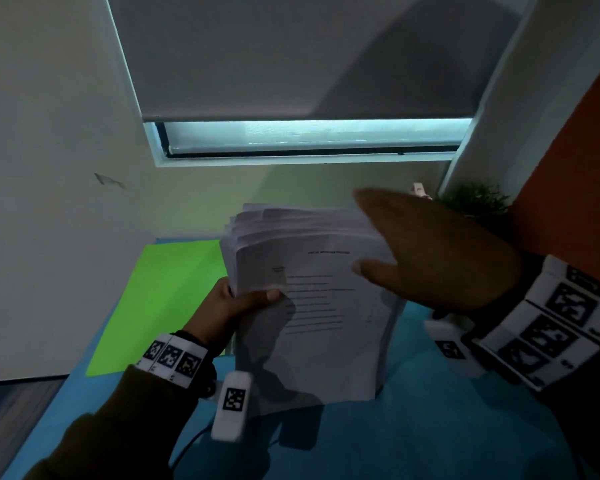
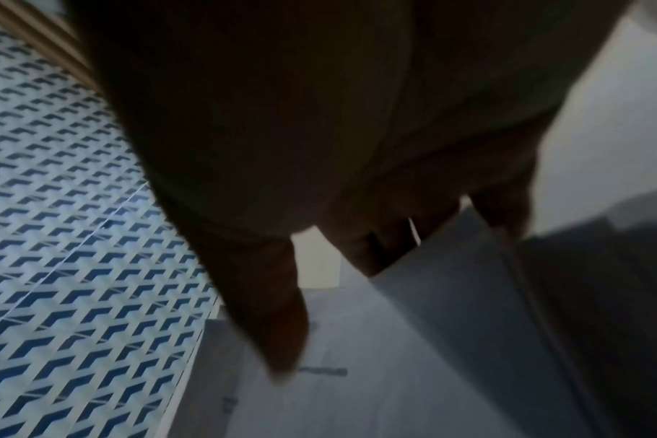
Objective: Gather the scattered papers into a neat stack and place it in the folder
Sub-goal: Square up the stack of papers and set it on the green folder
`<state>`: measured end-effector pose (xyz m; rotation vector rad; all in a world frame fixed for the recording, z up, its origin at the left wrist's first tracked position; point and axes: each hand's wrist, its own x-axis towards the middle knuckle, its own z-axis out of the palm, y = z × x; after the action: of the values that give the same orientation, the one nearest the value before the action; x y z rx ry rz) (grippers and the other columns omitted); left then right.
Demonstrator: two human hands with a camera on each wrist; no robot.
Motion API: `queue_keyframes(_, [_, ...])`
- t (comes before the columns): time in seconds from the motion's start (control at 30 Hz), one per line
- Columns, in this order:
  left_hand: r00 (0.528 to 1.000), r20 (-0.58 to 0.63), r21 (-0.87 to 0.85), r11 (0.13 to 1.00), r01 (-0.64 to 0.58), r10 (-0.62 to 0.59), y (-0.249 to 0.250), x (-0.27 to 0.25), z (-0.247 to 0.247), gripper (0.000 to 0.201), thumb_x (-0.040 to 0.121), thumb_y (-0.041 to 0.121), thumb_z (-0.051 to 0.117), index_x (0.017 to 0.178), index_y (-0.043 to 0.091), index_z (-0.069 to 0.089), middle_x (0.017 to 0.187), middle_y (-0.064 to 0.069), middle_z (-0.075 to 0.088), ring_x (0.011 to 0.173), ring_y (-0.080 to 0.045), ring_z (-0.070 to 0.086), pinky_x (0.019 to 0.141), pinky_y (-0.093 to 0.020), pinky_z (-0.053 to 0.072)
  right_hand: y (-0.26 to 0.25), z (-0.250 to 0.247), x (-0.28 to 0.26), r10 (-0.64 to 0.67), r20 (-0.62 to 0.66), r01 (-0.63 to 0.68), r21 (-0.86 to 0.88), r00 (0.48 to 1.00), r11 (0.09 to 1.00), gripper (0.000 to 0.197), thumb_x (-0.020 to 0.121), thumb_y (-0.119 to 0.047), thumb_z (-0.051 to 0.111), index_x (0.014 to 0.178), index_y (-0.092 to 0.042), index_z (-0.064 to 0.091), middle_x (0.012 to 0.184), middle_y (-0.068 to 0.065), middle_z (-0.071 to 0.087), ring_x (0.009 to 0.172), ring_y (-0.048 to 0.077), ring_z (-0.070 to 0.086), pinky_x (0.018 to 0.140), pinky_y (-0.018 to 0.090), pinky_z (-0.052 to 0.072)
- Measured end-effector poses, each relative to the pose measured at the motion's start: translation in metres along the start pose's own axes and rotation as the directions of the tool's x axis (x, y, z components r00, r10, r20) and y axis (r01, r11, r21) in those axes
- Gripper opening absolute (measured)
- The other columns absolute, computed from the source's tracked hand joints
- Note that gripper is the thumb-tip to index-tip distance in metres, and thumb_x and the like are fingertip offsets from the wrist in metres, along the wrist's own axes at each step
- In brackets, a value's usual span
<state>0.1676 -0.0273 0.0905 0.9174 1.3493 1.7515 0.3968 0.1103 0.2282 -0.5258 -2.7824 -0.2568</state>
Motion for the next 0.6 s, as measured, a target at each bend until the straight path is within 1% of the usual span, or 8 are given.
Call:
queue_keyframes(0.07, [1.000,-0.003,0.002,1.000,0.010,-0.010,0.000,0.000,-0.001,0.066,0.034,0.046,0.097,0.090,0.016,0.081,0.101,-0.016,0.076,0.092,-0.034,0.072,0.087,-0.044,0.058,0.001,-0.001,0.004,0.008,-0.134,-0.007,0.010,0.991,1.000,0.092,0.084,-0.060,0.043,0.153,-0.009,0.010,0.160,0.010,0.015,0.147,0.024,0.020,0.119,0.033,0.016])
queue_keyframes(0.2, [1.000,0.004,-0.006,1.000,0.015,-0.015,0.000,0.001,-0.001,0.067,0.032,0.047,0.097,0.089,0.016,0.081,0.100,-0.015,0.077,0.091,-0.033,0.072,0.086,-0.043,0.059,0.003,0.011,0.007,-0.161,0.053,0.160,0.028,0.985,0.987,0.098,0.079,-0.071,0.041,0.153,-0.017,0.006,0.162,0.002,0.009,0.148,0.014,0.013,0.121,0.030,0.007])
queue_keyframes(0.3, [1.000,0.023,-0.012,1.000,0.019,-0.019,0.001,0.001,-0.002,0.067,0.032,0.047,0.097,0.089,0.016,0.081,0.099,-0.014,0.077,0.089,-0.031,0.073,0.085,-0.041,0.060,0.025,0.024,0.004,0.013,-0.141,0.037,0.349,0.990,0.936,0.104,0.073,-0.075,0.055,0.153,-0.030,0.005,0.158,-0.015,0.005,0.143,-0.001,0.005,0.120,0.022,0.007])
queue_keyframes(0.37, [0.999,0.038,-0.026,0.999,0.020,-0.019,0.002,0.000,-0.001,0.066,0.031,0.046,0.098,0.088,0.017,0.081,0.098,-0.013,0.077,0.087,-0.029,0.074,0.084,-0.039,0.061,0.041,0.041,-0.003,0.278,-0.181,-0.073,0.704,0.944,0.707,0.115,0.061,-0.074,0.068,0.152,-0.036,0.008,0.158,-0.017,0.009,0.146,0.002,0.010,0.120,0.033,0.014])
queue_keyframes(0.43, [0.999,0.051,-0.050,0.999,0.020,-0.017,0.004,-0.001,-0.001,0.066,0.029,0.045,0.098,0.087,0.018,0.082,0.095,-0.010,0.078,0.084,-0.026,0.074,0.081,-0.037,0.061,0.046,0.071,-0.013,0.359,-0.088,-0.042,0.940,0.929,0.340,0.115,0.049,-0.073,0.077,0.147,-0.040,0.028,0.156,-0.008,0.029,0.142,0.008,0.030,0.116,0.041,0.030])
queue_keyframes(0.5, [0.998,0.068,-0.073,0.997,0.025,-0.020,0.006,-0.003,0.002,0.069,0.027,0.043,0.098,0.088,0.017,0.081,0.094,-0.007,0.078,0.084,-0.023,0.075,0.076,-0.034,0.062,0.039,0.102,-0.021,0.343,0.006,-0.013,1.000,0.939,0.017,0.087,0.041,-0.064,0.086,0.121,-0.043,0.062,0.127,-0.012,0.064,0.119,0.003,0.057,0.099,0.026,0.047])
queue_keyframes(0.53, [0.997,0.069,-0.074,0.997,0.031,-0.026,0.007,-0.003,0.004,0.072,0.026,0.041,0.099,0.090,0.015,0.080,0.094,-0.007,0.078,0.083,-0.022,0.075,0.073,-0.032,0.061,0.032,0.114,-0.023,0.340,0.056,-0.032,0.997,0.939,-0.075,0.080,0.039,-0.059,0.089,0.113,-0.038,0.068,0.115,-0.015,0.070,0.109,0.002,0.063,0.093,0.023,0.050])
queue_keyframes(0.6, [0.997,0.056,-0.025,0.999,0.044,-0.043,0.008,-0.002,0.013,0.063,0.032,0.031,0.097,0.090,0.014,0.079,0.094,-0.006,0.078,0.083,-0.020,0.074,0.072,-0.029,0.060,0.012,0.124,-0.020,0.338,0.159,-0.136,0.987,0.928,-0.091,0.069,0.044,-0.055,0.089,0.106,-0.030,0.070,0.106,-0.012,0.073,0.101,0.006,0.067,0.089,0.029,0.051])
